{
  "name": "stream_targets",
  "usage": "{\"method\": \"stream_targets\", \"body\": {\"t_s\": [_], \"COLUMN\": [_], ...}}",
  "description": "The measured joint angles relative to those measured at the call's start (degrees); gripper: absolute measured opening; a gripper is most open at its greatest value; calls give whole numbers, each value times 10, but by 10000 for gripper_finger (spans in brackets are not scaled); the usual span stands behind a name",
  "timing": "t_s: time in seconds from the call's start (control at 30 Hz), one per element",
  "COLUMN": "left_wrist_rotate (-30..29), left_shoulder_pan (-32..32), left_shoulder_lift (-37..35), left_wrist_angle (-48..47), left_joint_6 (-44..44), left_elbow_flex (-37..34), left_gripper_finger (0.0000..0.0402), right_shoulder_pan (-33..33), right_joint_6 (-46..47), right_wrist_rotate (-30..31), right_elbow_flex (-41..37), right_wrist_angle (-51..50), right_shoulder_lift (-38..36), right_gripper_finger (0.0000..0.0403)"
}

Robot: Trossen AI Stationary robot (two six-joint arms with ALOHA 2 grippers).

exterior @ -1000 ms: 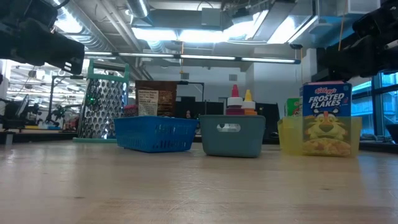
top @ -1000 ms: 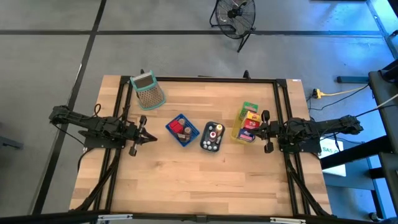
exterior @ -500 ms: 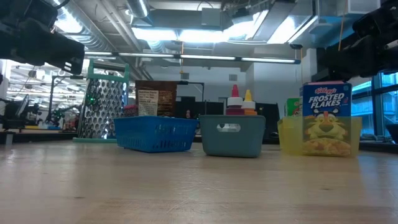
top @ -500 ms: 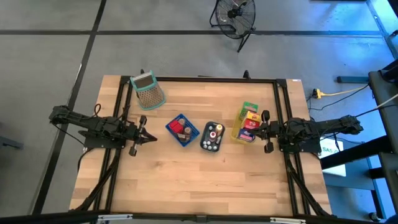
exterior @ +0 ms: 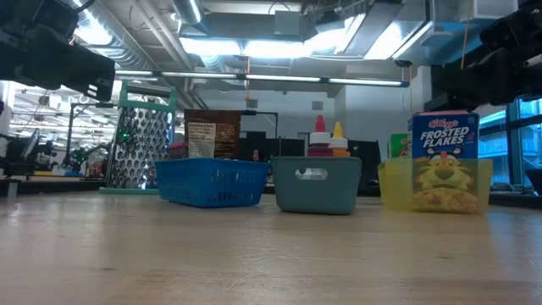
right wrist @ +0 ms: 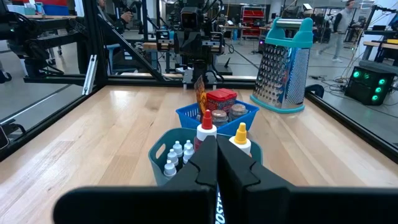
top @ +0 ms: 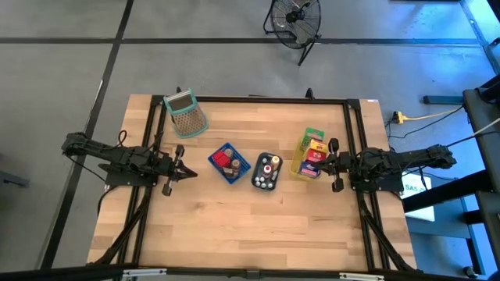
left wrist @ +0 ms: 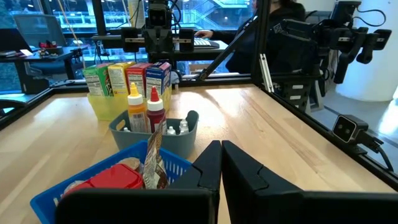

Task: Pick & Place Kitchen Items
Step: Return to Home Position

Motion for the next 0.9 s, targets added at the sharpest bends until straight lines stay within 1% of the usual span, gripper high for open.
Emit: {"method": "stream_targets", "body": {"t_s": [0.9], "left_wrist_rotate": [0], "left_shoulder_pan": [0], "left_shoulder_lift": [0], "left_wrist_angle": [0], "left_joint_6": [0], "left_elbow_flex": [0], "left_gripper_finger": [11], "right_shoulder_pan": [0], "right_joint_6": [0], "right_wrist_rotate": [0], "right_elbow_flex": [0], "right_wrist_angle": [0], "right_shoulder_lift": [0], "right_gripper_finger": [3]}}
